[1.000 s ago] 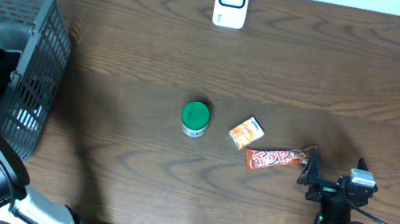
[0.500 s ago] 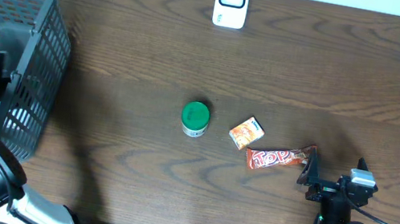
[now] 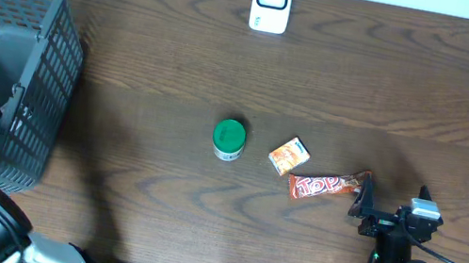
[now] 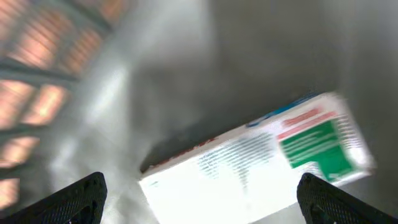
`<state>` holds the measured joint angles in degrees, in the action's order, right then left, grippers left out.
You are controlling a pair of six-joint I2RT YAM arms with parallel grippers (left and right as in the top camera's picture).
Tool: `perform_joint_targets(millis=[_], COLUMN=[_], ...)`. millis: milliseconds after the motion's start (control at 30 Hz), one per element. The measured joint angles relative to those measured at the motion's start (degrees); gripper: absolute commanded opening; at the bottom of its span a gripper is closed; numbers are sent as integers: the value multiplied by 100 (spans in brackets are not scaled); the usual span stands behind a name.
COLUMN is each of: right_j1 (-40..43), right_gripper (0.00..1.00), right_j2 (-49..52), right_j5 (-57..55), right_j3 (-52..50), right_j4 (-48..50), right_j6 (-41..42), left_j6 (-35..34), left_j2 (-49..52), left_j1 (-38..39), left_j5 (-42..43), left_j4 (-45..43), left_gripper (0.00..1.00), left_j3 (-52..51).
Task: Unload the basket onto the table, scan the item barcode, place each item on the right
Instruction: 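Grasp the white Panadol box inside the basket with the left gripper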
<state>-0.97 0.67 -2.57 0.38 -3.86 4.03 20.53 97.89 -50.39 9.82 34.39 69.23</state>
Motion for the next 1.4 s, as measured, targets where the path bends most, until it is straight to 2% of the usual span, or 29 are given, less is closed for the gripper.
perform_joint_targets(millis=[233,367,500,600,733,800,900,1100,1400], right_j1=[0,0,0,0,0,0,0,0,0], right_gripper=[99,99,99,99,99,99,99,99,99], right_j2=[0,0,0,0,0,0,0,0,0], right_j5=[-2,-2,0,-2,-2,0,-2,-2,-2], right_j3=[2,2,2,2,2,2,2,2,2], right_j4=[0,0,0,2,2,0,0,2,2], right_j6=[0,2,2,2,2,0,0,0,2], left_j6=[315,702,977,1062,1084,1373,2212,3440,4168], left_j2=[-846,-826,-809,-800,-798,-798,-787,-710,243], left_j1=[-2,-2,-2,-2,-2,-2,-2,-2,-2], left_j5=[398,691,962,883,831,981,1200,1255,1255], left_j4=[35,173,-85,-306,-109,140,568,586,566], left_gripper=[98,98,98,98,98,98,98,98,98], left_j3=[0,0,0,0,0,0,0,0,0])
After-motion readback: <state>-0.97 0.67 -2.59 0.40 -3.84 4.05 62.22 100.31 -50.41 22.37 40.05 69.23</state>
